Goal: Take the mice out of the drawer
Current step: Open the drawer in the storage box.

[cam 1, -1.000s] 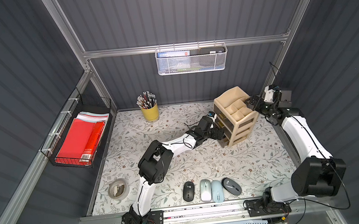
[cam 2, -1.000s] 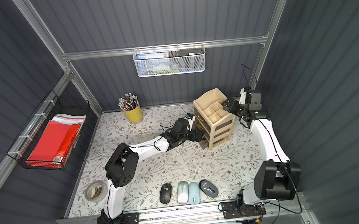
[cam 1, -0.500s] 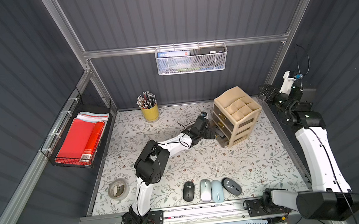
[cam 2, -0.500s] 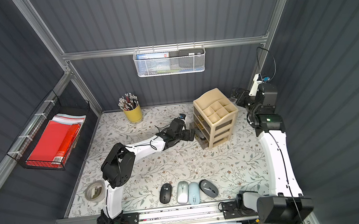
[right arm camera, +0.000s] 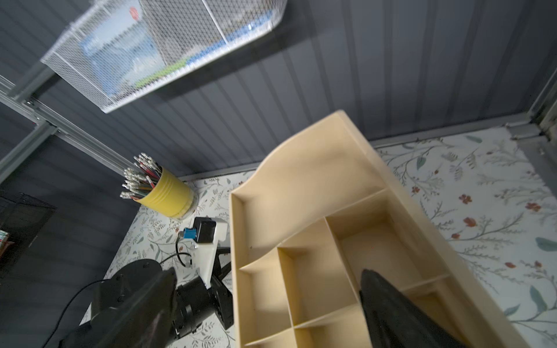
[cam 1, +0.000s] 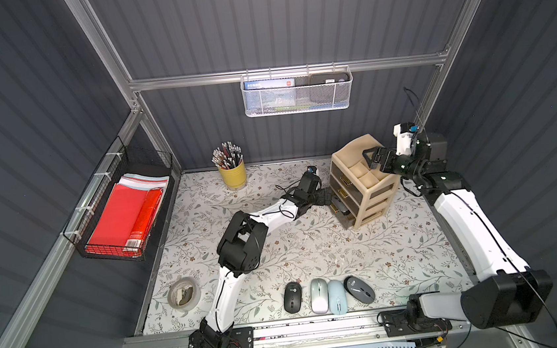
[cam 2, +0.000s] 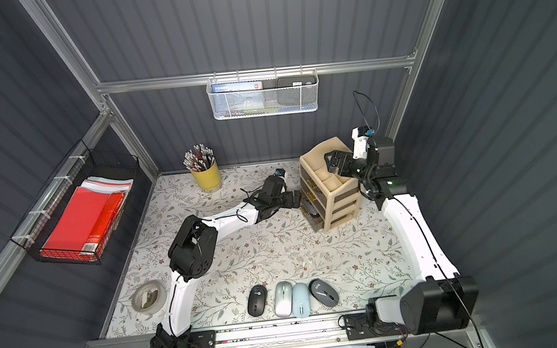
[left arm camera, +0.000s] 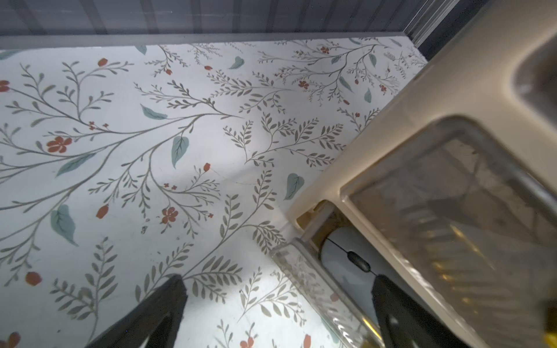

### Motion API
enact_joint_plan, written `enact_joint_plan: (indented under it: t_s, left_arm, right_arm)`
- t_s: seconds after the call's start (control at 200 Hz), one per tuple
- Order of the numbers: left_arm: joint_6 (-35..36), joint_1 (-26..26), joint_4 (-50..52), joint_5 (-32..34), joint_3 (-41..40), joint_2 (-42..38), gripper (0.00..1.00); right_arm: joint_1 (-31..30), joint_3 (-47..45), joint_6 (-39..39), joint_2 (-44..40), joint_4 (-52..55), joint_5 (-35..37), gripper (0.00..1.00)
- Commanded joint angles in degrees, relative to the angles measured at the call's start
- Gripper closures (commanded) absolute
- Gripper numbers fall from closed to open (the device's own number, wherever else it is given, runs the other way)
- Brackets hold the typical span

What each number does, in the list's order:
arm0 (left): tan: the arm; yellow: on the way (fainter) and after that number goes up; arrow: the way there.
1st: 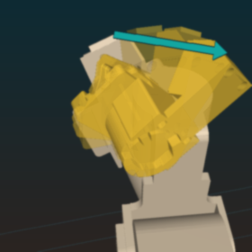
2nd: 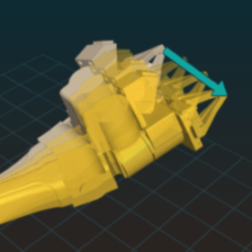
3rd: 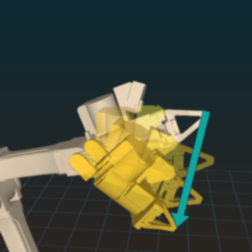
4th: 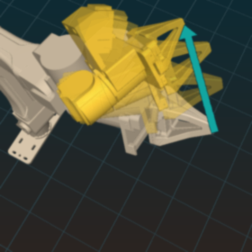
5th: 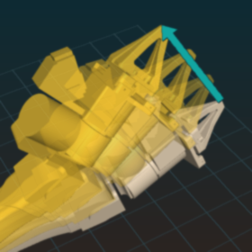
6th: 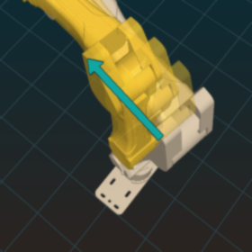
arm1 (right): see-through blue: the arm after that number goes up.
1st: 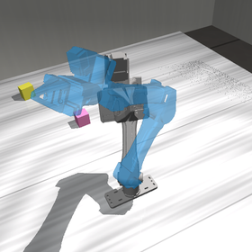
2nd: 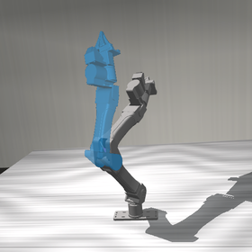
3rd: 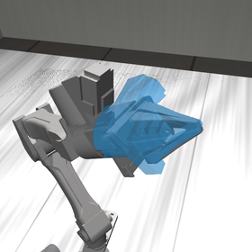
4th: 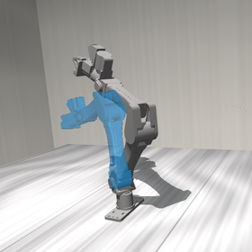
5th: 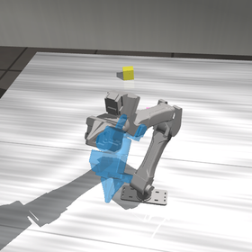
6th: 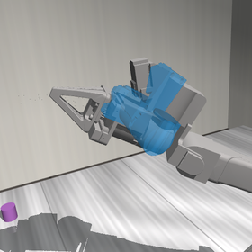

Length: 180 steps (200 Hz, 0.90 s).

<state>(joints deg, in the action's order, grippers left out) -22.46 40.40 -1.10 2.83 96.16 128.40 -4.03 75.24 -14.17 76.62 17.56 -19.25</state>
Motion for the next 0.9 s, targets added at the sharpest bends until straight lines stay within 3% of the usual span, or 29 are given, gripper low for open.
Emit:
enact_joint_plan:
  t_s: [0.0, 0.16, 0.29, 0.43, 0.55, 0.755, 0.895]
  left_arm:
    - [-1.7, -0.1, 3.7, 0.5, 2.5, 2.0, 0.01]
    - [-2.7, -0.8, 11.4, 2.2, 4.7, 3.7, 0.01]
    - [-1.9, -1.4, 21.2, 7.7, 6.8, 4.1, 0.01]
    - [-0.4, -2.5, 28.1, 16.3, 6.7, 3.0, 0.01]
    - [0.0, -3.1, 34.7, 27.5, 7.9, 3.4, 0.01]
    - [-0.2, -3.7, 37.2, 31.7, 8.6, 1.5, 0.01]
    - [-2.3, -3.6, 38.1, 40.8, 11.1, 1.4, 0.01]
  right_arm:
    - [-0.2, -0.8, 0.4, 0.6, 0.6, -1.2, 0.01]
    - [-0.1, -1.8, 0.5, 1.2, 2.2, 1.5, 0.01]
    - [-0.1, 0.2, 1.9, 4.4, 6.5, 5.9, 0.01]
    - [-0.1, 0.4, 2.3, 6.4, 8.9, 12.2, 0.01]
    - [-0.1, 0.3, 2.4, 6.4, 9.7, 15.0, 0.01]
    - [-0.1, 1.8, 2.6, 6.6, 10.9, 15.8, 0.01]
    - [-0.1, 3.9, 2.8, 7.4, 12.0, 17.7, 0.01]
